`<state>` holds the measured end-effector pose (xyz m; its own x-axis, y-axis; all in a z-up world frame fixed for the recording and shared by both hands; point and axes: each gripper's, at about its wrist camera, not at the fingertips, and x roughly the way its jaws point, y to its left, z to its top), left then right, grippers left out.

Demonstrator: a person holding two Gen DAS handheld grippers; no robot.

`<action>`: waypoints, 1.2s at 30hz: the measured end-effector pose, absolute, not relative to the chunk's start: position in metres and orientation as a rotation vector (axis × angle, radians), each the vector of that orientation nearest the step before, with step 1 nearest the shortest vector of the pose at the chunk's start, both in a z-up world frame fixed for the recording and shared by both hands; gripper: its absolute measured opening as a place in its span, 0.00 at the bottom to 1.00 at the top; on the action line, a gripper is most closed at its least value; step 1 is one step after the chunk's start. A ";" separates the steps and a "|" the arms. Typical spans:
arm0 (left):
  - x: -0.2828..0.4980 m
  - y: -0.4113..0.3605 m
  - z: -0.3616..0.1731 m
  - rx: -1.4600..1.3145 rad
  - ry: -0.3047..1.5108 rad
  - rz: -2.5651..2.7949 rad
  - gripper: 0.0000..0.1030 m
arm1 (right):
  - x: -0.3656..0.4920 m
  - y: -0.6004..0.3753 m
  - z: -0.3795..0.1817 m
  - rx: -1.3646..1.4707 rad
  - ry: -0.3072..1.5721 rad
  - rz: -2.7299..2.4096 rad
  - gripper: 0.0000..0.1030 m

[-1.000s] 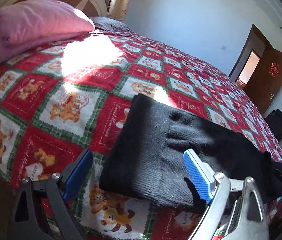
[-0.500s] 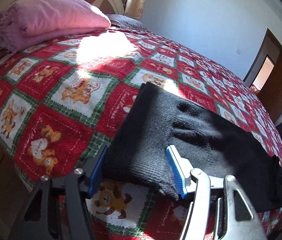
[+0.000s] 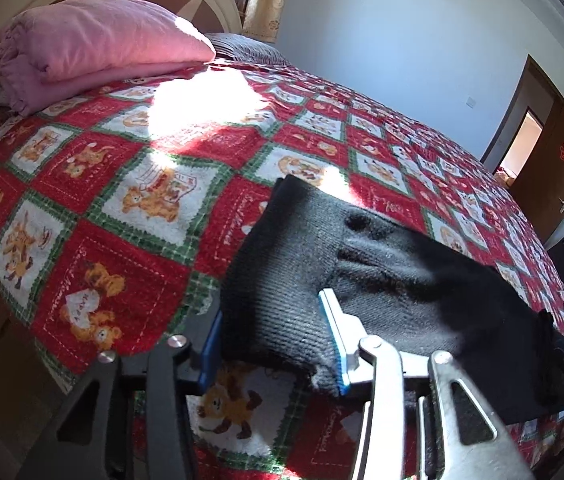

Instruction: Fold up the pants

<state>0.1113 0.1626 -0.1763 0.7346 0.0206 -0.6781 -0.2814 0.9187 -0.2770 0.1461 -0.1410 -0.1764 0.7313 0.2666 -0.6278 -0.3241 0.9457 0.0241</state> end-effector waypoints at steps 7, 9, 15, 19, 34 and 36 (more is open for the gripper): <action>0.112 0.152 -0.177 -0.395 0.727 0.153 0.35 | 0.147 -0.145 -0.174 -0.074 0.672 0.317 0.56; 0.112 0.159 -0.185 -0.422 0.727 0.162 0.46 | 0.147 -0.144 -0.174 -0.078 0.672 0.319 0.56; 0.111 0.166 -0.189 -0.444 0.713 0.098 0.43 | 0.146 -0.142 -0.175 -0.088 0.669 0.321 0.56; 0.110 0.174 -0.183 -0.520 0.697 0.053 0.29 | 0.145 -0.143 -0.173 -0.080 0.659 0.316 0.56; 0.095 0.133 -0.111 -0.472 0.523 -0.082 0.28 | 0.141 -0.157 -0.157 -0.041 0.627 0.297 0.56; 0.094 0.124 -0.102 -0.448 0.493 -0.111 0.28 | 0.137 -0.166 -0.148 -0.023 0.613 0.287 0.56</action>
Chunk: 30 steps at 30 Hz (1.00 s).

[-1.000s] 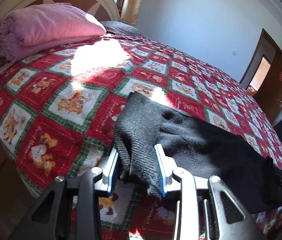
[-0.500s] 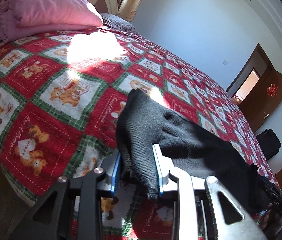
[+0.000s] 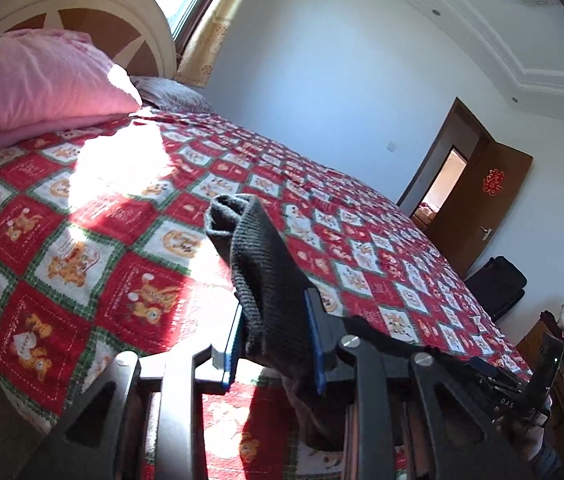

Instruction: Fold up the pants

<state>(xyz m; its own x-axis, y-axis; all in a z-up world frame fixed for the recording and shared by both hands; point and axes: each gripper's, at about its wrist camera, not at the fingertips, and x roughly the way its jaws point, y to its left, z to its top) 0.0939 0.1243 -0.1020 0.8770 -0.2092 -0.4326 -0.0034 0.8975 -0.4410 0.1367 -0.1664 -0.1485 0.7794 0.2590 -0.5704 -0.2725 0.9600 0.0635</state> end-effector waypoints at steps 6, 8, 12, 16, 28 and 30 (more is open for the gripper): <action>0.096 0.098 -0.079 -0.436 0.433 -0.231 0.28 | 0.121 -0.202 -0.131 0.055 0.589 0.255 0.56; 0.100 0.088 -0.075 -0.447 0.422 -0.275 0.28 | 0.114 -0.215 -0.128 0.073 0.587 0.232 0.56; 0.109 0.062 -0.065 -0.425 0.412 -0.337 0.28 | 0.104 -0.240 -0.128 0.094 0.590 0.191 0.56; 0.117 0.032 -0.058 -0.394 0.420 -0.394 0.28 | 0.096 -0.267 -0.131 0.117 0.591 0.141 0.56; 0.131 -0.063 -0.036 -0.282 0.448 -0.570 0.28 | 0.082 -0.319 -0.131 0.155 0.565 0.053 0.57; 0.134 -0.077 -0.037 -0.267 0.465 -0.592 0.28 | 0.081 -0.322 -0.133 0.152 0.559 0.047 0.57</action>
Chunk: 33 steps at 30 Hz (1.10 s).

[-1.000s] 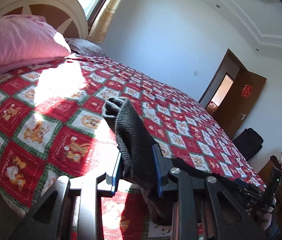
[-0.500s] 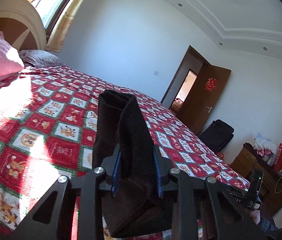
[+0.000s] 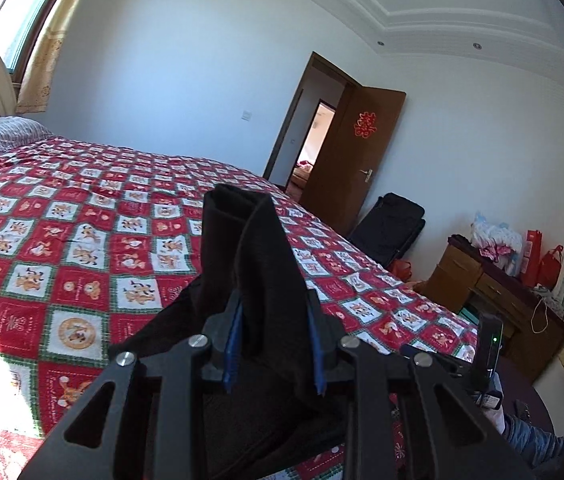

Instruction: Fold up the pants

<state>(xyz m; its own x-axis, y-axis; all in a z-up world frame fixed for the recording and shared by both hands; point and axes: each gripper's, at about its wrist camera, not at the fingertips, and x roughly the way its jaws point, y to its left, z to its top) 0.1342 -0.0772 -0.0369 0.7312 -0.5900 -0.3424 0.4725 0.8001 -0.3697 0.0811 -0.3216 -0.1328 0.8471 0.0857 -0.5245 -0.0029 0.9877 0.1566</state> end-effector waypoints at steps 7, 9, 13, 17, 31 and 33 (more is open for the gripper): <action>0.137 -0.132 -0.040 -0.171 0.516 -0.663 0.28 | 0.086 -0.345 -0.138 0.231 0.545 0.014 0.57; 0.139 -0.147 -0.044 -0.144 0.539 -0.679 0.28 | 0.088 -0.353 -0.140 0.266 0.544 -0.004 0.57; 0.142 -0.179 -0.053 -0.081 0.590 -0.711 0.28 | 0.089 -0.364 -0.143 0.302 0.538 -0.036 0.57; 0.146 -0.208 -0.071 -0.013 0.648 -0.724 0.28 | 0.092 -0.366 -0.145 0.313 0.545 -0.033 0.58; 0.101 -0.246 -0.094 0.134 0.583 -0.790 0.68 | 0.093 -0.380 -0.153 0.352 0.558 -0.070 0.58; 0.094 -0.231 -0.088 0.128 0.543 -0.762 0.75 | 0.092 -0.380 -0.152 0.358 0.560 -0.071 0.58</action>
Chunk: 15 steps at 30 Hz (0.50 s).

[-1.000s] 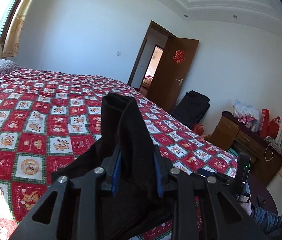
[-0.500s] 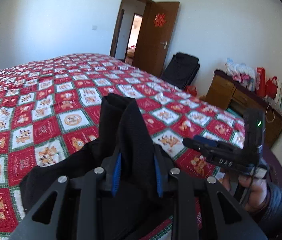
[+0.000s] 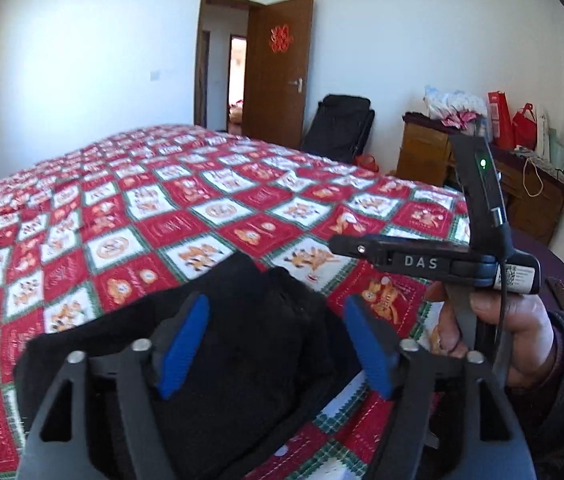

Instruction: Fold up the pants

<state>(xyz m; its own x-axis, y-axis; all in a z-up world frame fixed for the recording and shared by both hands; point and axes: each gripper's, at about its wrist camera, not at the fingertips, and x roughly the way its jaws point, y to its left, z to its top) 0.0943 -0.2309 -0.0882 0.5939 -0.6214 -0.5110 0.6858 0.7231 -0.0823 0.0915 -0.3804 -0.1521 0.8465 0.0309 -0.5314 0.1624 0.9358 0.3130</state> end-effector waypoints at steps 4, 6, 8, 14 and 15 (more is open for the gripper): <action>0.096 -0.195 -0.094 0.102 0.512 -0.612 0.90 | 0.085 -0.360 -0.139 0.343 0.543 0.012 0.58; 0.101 -0.174 -0.102 0.074 0.515 -0.545 0.92 | 0.081 -0.339 -0.131 0.296 0.527 0.081 0.58; 0.109 -0.157 -0.111 0.033 0.540 -0.495 0.92 | 0.081 -0.311 -0.126 0.219 0.520 0.149 0.58; 0.127 -0.126 -0.130 -0.051 0.602 -0.390 0.92 | 0.091 -0.275 -0.142 0.075 0.657 0.156 0.58; 0.129 -0.123 -0.133 -0.059 0.608 -0.388 0.92 | 0.091 -0.278 -0.146 0.083 0.685 0.150 0.58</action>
<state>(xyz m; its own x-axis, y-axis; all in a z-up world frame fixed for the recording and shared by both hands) 0.1287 -0.1230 -0.1327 0.7512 -0.3726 -0.5449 0.3380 0.9262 -0.1672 0.0906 -0.2777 -0.1455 0.7645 0.1648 -0.6232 -0.1106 0.9860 0.1251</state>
